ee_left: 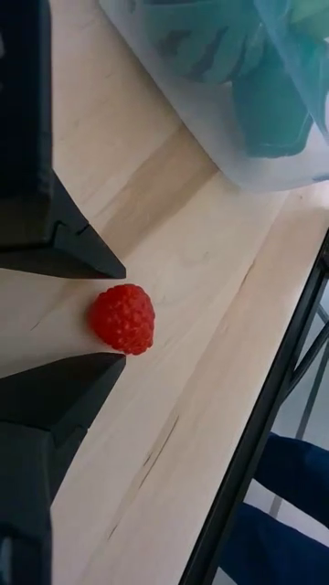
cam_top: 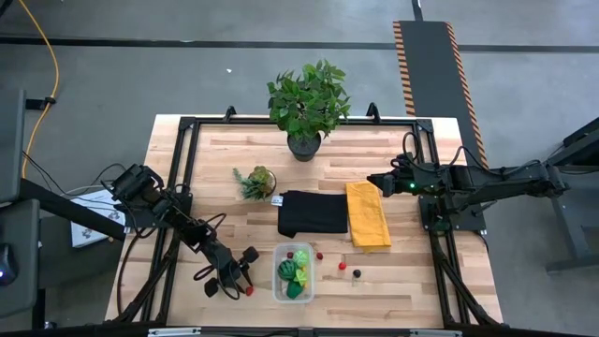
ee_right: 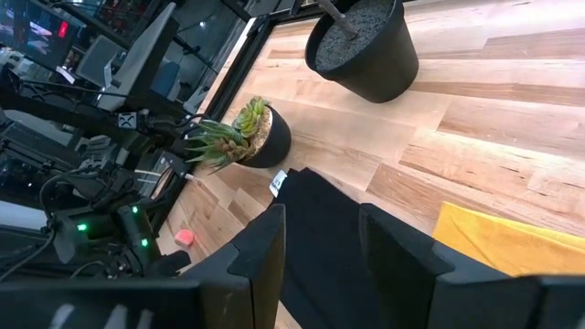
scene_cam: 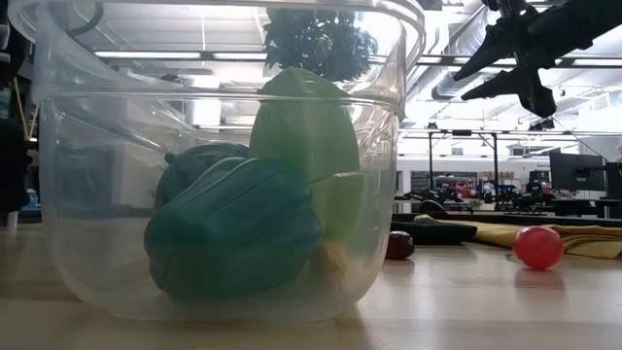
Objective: Pick and placing Produce into tupperware
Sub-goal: Put the raspberry into the bin
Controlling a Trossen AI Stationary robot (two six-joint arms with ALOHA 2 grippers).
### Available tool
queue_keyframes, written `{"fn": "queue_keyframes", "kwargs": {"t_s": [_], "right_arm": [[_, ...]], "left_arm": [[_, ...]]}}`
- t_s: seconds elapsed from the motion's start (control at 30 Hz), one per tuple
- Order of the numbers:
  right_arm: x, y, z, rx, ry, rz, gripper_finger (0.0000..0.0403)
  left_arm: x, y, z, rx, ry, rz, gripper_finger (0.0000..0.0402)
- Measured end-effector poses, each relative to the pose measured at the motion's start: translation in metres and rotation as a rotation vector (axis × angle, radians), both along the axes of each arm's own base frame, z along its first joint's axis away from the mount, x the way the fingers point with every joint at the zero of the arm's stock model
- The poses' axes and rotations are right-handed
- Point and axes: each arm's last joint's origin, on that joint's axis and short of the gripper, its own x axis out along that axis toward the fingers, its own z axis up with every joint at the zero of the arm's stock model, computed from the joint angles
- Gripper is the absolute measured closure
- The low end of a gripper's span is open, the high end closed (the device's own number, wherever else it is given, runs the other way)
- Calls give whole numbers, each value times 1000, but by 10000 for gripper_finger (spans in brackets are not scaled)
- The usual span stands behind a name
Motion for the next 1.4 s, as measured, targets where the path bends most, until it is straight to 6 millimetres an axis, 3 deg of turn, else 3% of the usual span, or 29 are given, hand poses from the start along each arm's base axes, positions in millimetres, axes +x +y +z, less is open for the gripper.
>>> {"fn": "queue_keyframes", "kwargs": {"t_s": [1.4], "right_arm": [[0, 0, 0, -7, 3, 3, 269]], "left_arm": [[4, -3, 1, 14, 16, -20, 270]]}}
